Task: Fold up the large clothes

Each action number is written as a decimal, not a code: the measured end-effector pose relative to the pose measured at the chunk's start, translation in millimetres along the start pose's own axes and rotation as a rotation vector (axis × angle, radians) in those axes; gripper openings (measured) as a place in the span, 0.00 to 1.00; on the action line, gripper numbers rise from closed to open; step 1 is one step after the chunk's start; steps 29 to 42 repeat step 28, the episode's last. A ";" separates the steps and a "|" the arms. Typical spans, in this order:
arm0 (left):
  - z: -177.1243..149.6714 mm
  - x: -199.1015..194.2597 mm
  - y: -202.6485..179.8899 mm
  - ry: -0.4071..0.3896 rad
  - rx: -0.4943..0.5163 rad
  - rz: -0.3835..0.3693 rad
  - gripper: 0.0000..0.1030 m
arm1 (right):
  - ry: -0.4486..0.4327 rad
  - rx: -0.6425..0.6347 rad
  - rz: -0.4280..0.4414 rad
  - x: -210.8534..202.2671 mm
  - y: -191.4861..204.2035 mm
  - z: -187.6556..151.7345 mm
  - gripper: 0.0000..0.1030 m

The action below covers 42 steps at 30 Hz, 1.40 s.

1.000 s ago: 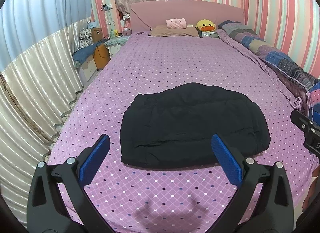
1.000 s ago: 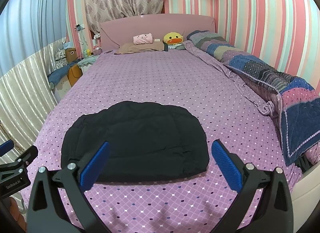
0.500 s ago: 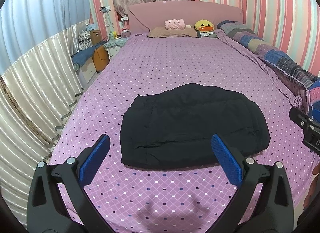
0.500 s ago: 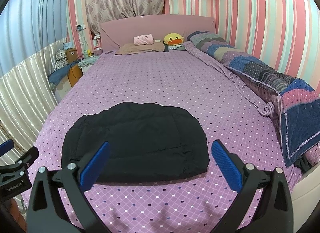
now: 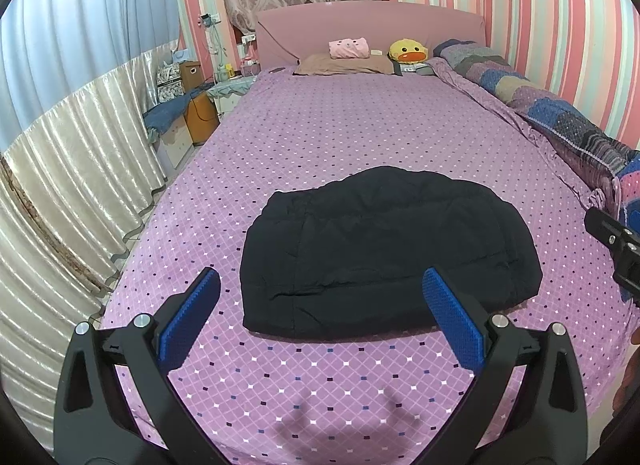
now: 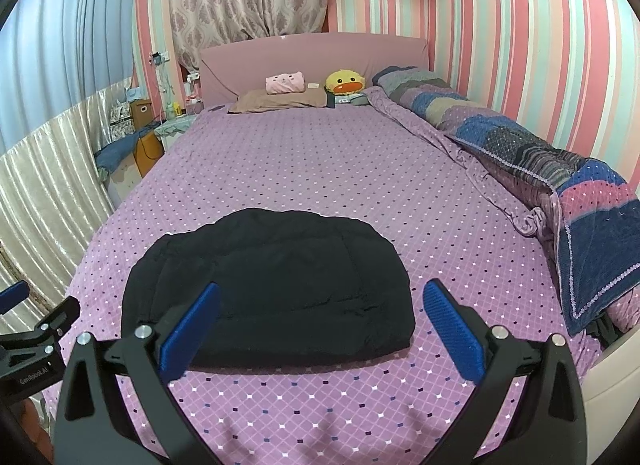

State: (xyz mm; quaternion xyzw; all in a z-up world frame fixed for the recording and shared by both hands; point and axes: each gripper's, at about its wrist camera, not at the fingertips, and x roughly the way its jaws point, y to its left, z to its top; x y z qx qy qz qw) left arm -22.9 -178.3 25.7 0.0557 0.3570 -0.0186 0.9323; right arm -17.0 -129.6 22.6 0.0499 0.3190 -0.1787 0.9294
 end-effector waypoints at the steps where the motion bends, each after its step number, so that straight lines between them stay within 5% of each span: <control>1: 0.5 0.7 -0.1 0.000 0.000 0.001 0.97 | 0.002 0.000 0.001 0.0 -0.1 -0.2 0.98; 42: 4.2 2.1 2.0 -0.005 -0.002 0.015 0.97 | 0.002 -0.004 -0.001 1.6 0.4 0.8 0.98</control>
